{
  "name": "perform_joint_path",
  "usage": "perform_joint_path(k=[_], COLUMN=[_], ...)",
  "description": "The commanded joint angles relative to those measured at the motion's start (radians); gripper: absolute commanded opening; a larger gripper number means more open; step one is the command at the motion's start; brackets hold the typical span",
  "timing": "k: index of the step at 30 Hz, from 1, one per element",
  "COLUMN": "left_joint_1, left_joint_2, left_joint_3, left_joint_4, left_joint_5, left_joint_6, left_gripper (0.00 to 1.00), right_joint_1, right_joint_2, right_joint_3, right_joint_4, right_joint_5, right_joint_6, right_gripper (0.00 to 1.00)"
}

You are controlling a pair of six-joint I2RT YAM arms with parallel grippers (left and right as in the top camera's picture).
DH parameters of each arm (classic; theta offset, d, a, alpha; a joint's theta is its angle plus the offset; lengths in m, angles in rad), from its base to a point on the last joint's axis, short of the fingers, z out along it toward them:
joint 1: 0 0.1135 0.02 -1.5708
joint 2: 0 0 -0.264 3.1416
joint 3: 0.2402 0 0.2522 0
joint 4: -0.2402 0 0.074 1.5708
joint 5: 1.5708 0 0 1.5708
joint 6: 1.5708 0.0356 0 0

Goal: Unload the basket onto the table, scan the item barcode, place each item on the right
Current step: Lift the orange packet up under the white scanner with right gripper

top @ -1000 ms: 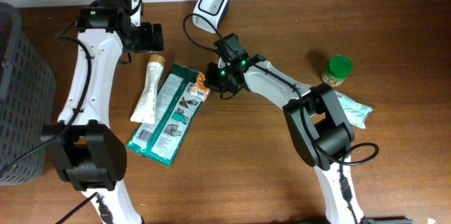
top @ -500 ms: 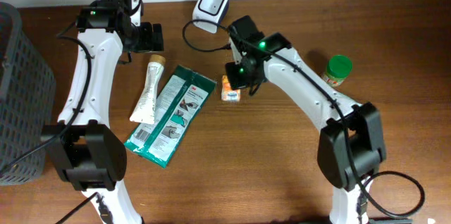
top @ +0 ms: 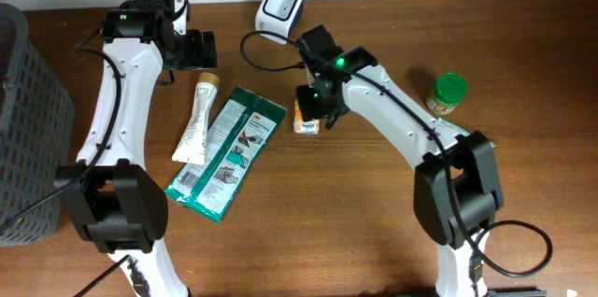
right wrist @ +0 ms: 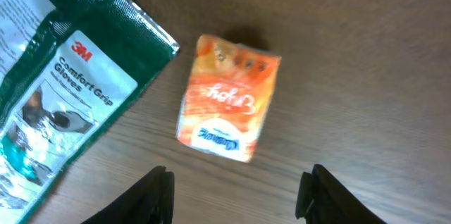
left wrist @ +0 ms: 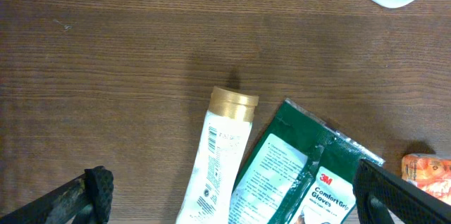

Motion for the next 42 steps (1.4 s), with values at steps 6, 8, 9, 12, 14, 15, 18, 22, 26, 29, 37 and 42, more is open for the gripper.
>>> perform_joint_path(k=[6, 8, 9, 12, 14, 15, 18, 22, 26, 29, 37, 42], left_joint_1=[0.004, 0.004, 0.004, 0.004, 0.004, 0.004, 0.004, 0.004, 0.004, 0.004, 0.004, 0.004], left_joint_2=[-0.028, -0.028, -0.028, -0.028, -0.028, -0.028, -0.028, -0.028, -0.028, -0.028, -0.028, -0.028], left_joint_3=[0.018, 0.018, 0.018, 0.018, 0.018, 0.018, 0.018, 0.018, 0.018, 0.018, 0.018, 0.018], left_joint_4=[0.001, 0.001, 0.001, 0.001, 0.001, 0.001, 0.001, 0.001, 0.001, 0.001, 0.001, 0.001], left_joint_5=[-0.007, -0.007, -0.007, -0.007, -0.007, -0.007, -0.007, -0.007, -0.007, -0.007, -0.007, -0.007], left_joint_6=[0.012, 0.013, 0.013, 0.013, 0.012, 0.013, 0.013, 0.013, 0.013, 0.013, 0.012, 0.013], left_gripper=[0.99, 0.99, 0.99, 0.99, 0.99, 0.99, 0.99, 0.99, 0.99, 0.99, 0.99, 0.99], right_joint_1=[0.038, 0.038, 0.038, 0.045, 0.051, 0.051, 0.044, 0.026, 0.022, -0.006, -0.14, -0.211], right_joint_2=[0.115, 0.117, 0.117, 0.122, 0.123, 0.127, 0.142, 0.186, 0.2, 0.2, 0.176, 0.089], right_joint_3=[0.002, 0.002, 0.002, 0.0, -0.011, -0.011, -0.011, -0.011, -0.011, -0.011, 0.008, 0.016], right_joint_4=[0.097, 0.113, 0.116, 0.115, 0.123, 0.13, 0.167, 0.235, 0.248, 0.253, 0.256, 0.214], right_joint_5=[0.122, 0.134, 0.128, 0.077, 0.097, 0.127, 0.187, 0.175, 0.149, 0.115, -0.336, -0.718], right_joint_6=[0.051, 0.034, 0.034, 0.038, 0.037, 0.037, 0.038, 0.038, 0.038, 0.049, 0.033, -0.095], right_gripper=[0.64, 0.65, 0.65, 0.64, 0.64, 0.64, 0.64, 0.64, 0.61, 0.47, 0.29, 0.29])
